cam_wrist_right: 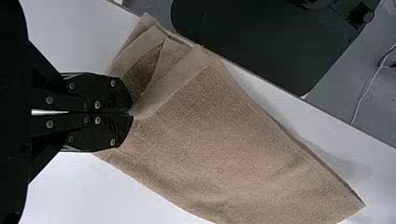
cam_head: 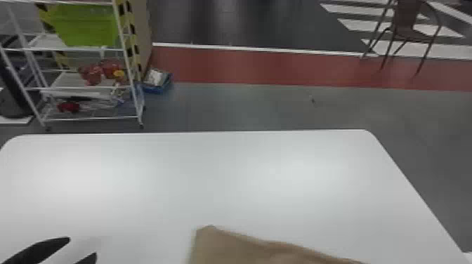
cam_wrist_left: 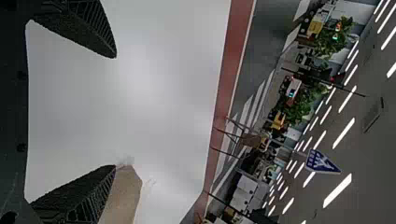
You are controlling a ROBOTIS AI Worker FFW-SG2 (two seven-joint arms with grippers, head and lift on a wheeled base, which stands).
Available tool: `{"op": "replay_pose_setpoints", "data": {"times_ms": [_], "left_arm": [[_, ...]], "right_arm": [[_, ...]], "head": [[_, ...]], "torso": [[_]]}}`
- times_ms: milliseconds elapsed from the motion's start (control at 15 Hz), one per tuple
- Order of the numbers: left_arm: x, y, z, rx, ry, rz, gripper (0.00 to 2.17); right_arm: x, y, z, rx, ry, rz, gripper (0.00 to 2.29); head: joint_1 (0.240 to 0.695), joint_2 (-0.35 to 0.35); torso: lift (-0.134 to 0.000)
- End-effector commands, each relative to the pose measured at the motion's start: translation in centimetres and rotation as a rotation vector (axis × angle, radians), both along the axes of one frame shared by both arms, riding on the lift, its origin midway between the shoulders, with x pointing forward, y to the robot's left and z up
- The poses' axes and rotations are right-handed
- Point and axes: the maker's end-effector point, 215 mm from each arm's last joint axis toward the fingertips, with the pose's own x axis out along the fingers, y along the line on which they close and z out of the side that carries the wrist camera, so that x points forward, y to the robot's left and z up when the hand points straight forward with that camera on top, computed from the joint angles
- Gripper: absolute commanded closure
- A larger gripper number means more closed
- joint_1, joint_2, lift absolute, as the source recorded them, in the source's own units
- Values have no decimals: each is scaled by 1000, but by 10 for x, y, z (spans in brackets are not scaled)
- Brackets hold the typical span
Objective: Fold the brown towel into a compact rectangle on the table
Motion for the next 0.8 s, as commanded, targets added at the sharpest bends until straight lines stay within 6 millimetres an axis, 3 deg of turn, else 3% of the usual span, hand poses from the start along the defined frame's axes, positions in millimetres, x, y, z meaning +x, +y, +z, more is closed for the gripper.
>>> {"op": "replay_pose_setpoints", "data": {"times_ms": [0,200,267,333,600,733], "left_arm": [[0,0,0,-1,0,1,29],[0,1,-2,6,4,2,29],[0,1,-2,6,4,2,29],[0,1,-3,7,6,5,29],[0,-5,-5,0,9,-7,29],[0,-6,-4,0,8,-9,29]], "right_arm": [[5,4,10,11,-25,9,1615],[9,-11,70,34,-160,-25,1615],[6,-22,84,34,-185,-44,1615],[2,-28,85,27,-188,-48,1615],[-4,-41,34,2,-74,-68,1615],[1,-33,25,1,-62,-51,1612]], "head": [[695,-120],[695,-111],[695,-117],[695,-125],[695,-188],[695,-204]], "torso": [[-122],[-122],[-122],[-122],[-122],[-122]]}}
